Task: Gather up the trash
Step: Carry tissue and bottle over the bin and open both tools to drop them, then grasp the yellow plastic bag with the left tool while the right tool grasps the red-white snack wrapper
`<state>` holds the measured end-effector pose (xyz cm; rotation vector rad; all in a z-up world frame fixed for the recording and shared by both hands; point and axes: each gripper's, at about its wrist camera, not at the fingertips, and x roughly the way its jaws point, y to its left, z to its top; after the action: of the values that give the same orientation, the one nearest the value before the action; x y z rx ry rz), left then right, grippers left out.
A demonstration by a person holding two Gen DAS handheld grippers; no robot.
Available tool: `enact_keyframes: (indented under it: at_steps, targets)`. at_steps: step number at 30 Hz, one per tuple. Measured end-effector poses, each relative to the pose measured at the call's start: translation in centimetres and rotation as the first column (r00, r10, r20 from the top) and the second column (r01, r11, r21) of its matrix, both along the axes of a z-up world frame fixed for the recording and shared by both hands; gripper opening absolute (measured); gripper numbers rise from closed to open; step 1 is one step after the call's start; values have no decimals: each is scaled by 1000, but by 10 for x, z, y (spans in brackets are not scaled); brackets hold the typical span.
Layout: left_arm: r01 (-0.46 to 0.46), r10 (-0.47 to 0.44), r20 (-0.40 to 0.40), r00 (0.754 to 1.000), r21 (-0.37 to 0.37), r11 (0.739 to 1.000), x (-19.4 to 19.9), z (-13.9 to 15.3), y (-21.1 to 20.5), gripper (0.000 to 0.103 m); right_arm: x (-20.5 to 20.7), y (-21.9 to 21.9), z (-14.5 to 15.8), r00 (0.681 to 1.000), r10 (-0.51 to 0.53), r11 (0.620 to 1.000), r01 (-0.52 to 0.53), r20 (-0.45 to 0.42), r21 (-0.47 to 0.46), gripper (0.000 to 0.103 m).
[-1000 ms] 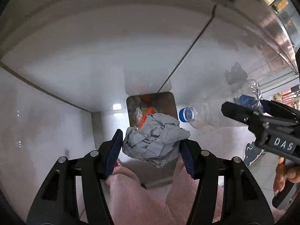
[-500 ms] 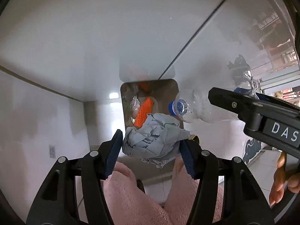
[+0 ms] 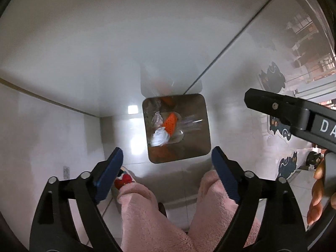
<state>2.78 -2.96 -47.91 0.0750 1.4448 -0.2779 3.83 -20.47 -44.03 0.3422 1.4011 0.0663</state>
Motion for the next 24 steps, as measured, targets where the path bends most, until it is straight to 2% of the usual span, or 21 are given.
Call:
enact_keyframes:
  at_steps: [5, 9, 15, 20, 24]
  targets:
    - [22, -22, 36, 999, 8, 1000, 0, 20, 6, 93, -3, -1, 19, 999, 29, 999, -28, 28, -21, 89]
    - [27, -27, 74, 997, -3, 1000, -1, 48, 17, 94, -10, -3, 40, 996, 53, 998, -51, 73, -37, 94]
    - [29, -26, 137, 990, -24, 999, -8, 104, 31, 95, -24, -15, 100, 979, 74, 997, -68, 190, -40, 95]
    - [28, -22, 192, 981, -32, 999, -9, 151, 38, 95, -28, -25, 158, 945, 87, 994, -63, 314, -88, 95]
    - [19, -5, 265, 964, -49, 999, -2, 194, 40, 95, -19, -31, 200, 915, 83, 994, -48, 396, -96, 95]
